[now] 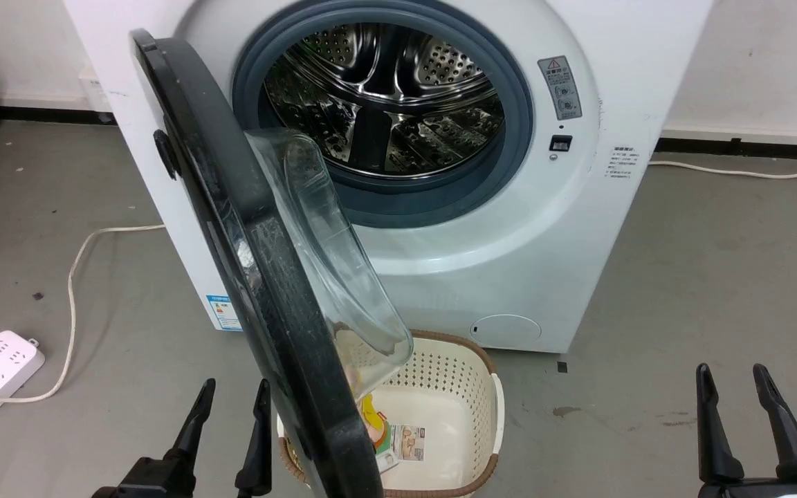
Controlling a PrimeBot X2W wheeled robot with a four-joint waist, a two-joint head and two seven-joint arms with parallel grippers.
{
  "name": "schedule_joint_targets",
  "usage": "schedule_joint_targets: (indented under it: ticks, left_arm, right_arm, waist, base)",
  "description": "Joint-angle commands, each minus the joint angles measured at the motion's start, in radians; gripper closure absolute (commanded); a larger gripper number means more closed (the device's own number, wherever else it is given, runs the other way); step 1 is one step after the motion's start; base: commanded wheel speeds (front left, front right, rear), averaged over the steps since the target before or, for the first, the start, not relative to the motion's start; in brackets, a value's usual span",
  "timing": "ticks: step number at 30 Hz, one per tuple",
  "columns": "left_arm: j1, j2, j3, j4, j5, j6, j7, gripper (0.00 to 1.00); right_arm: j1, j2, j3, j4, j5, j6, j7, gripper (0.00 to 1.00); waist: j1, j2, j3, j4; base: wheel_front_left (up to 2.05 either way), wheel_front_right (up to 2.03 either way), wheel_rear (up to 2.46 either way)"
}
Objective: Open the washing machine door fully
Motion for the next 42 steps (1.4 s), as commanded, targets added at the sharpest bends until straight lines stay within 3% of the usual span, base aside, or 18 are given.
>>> schedule_joint_targets:
  ticks: [1, 2, 6, 13, 22, 31, 42]
  left_arm:
    - [0.013, 0.001, 0.001, -0.004, 0.007, -0.002, -0.006, 0.56]
    - [0.013, 0.001, 0.001, -0.006, 0.007, -0.003, -0.006, 1.00]
    - [0.006, 0.001, 0.019, -0.058, -0.023, 0.012, -0.006, 1.00]
    - [-0.054, 0.001, 0.089, -0.284, -0.083, 0.083, -0.006, 1.00]
    - [-0.154, 0.001, 0.078, -0.540, -0.075, 0.089, -0.006, 1.00]
    - [-0.130, 0.007, -0.149, -0.583, -0.021, 0.010, 0.007, 1.00]
    - [-0.038, 0.039, -0.443, -0.448, -0.068, -0.033, 0.120, 1.00]
  right_arm:
    - [0.011, 0.005, -0.003, 0.002, 0.007, 0.001, -0.004, 0.00]
    - [0.009, 0.005, -0.004, 0.004, 0.014, 0.001, -0.004, 0.00]
    - [0.004, 0.006, -0.008, 0.009, 0.032, 0.001, -0.004, 0.00]
    - [0.005, 0.006, -0.015, 0.016, 0.048, 0.001, -0.004, 0.00]
    - [0.004, 0.006, -0.012, 0.035, 0.060, 0.001, -0.004, 0.00]
    - [0.000, 0.006, -0.014, 0.043, 0.070, 0.001, -0.004, 0.00]
    - [0.000, 0.006, -0.016, 0.061, 0.076, 0.001, -0.004, 0.00]
  waist:
    - [0.0000, 0.0000, -0.001, 0.001]
    - [0.0000, 0.0000, -0.002, 0.003]
    - [0.0000, 0.0000, -0.003, 0.012]
    - [0.0000, 0.0000, -0.008, 0.037]
    - [0.0000, 0.0000, -0.021, 0.062]
    - [0.0000, 0.0000, -0.018, 0.088]
    - [0.0000, 0.0000, -0.026, 0.124]
  base:
    - [0.00, 0.00, 0.00]
    - [0.00, 0.00, 0.00]
    - [0.00, 0.00, 0.00]
    - [0.00, 0.00, 0.00]
    - [0.00, 0.00, 0.00]
    - [0.00, 0.00, 0.00]
    - [0.00, 0.00, 0.00]
